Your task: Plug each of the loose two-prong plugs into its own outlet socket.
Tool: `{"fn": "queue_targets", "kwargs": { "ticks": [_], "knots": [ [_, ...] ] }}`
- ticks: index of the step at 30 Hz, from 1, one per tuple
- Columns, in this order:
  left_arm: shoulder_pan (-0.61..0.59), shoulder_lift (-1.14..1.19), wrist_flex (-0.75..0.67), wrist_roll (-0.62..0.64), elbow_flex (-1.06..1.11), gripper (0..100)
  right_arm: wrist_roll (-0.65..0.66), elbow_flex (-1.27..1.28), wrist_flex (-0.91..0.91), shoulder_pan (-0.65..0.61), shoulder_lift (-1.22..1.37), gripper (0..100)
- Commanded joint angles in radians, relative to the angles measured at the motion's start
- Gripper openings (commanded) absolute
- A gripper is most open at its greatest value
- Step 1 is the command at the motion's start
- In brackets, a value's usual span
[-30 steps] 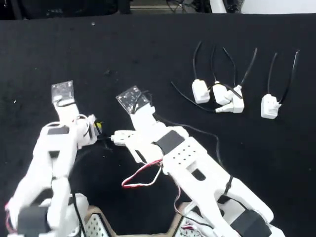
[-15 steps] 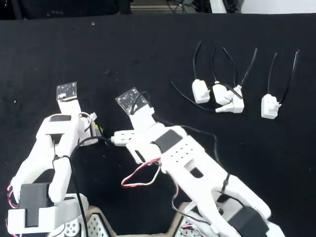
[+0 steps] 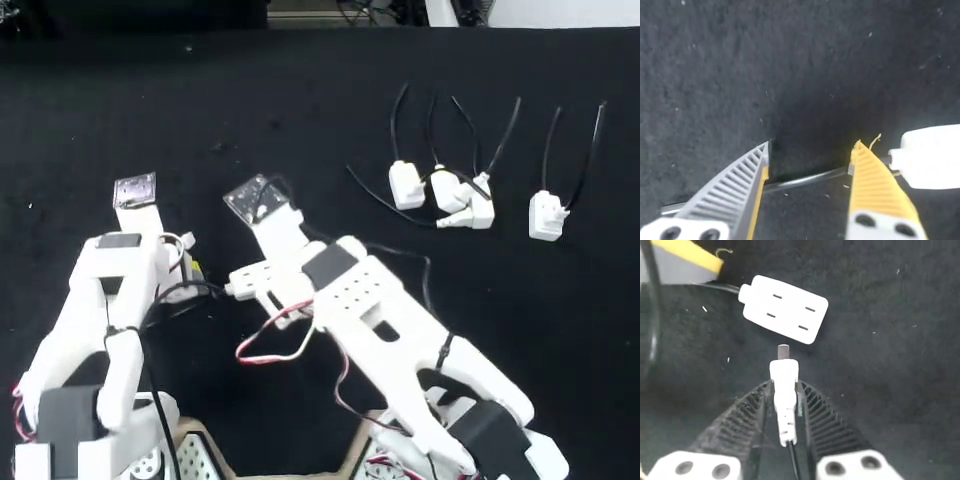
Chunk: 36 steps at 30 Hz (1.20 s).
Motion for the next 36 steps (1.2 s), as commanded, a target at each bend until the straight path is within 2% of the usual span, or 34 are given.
{"fn": "queue_targets", "kwargs": {
  "ticks": [1, 7, 10, 14, 19, 30, 36],
  "knots": [
    [-0.004, -0.068, -0.055, -0.011, 0.033, 26, 0.032, -0.140, 0.086, 0.021, 0.002, 1.1],
    [-0.002, -0.069, -0.124, -0.005, 0.070, 26, 0.035, -0.268, 0.173, 0.023, 0.102, 1.1],
    [0.038, -0.077, -0.118, -0.006, 0.081, 26, 0.035, -0.360, 0.212, 0.029, 0.205, 1.1],
    [0.099, -0.087, -0.124, -0.005, 0.099, 26, 0.035, -0.496, 0.269, 0.106, 0.338, 1.1],
    [0.108, -0.087, -0.124, -0.003, 0.101, 26, 0.035, -0.613, 0.321, 0.178, 0.466, 1.1],
    [0.108, -0.094, -0.124, 0.008, 0.110, 26, 0.078, -0.757, 0.430, 0.175, 0.556, 1.1],
    [0.110, -0.252, -0.167, 0.028, 0.203, 26, 0.077, -0.754, 0.430, 0.101, 0.559, 1.1]
  ]
}}
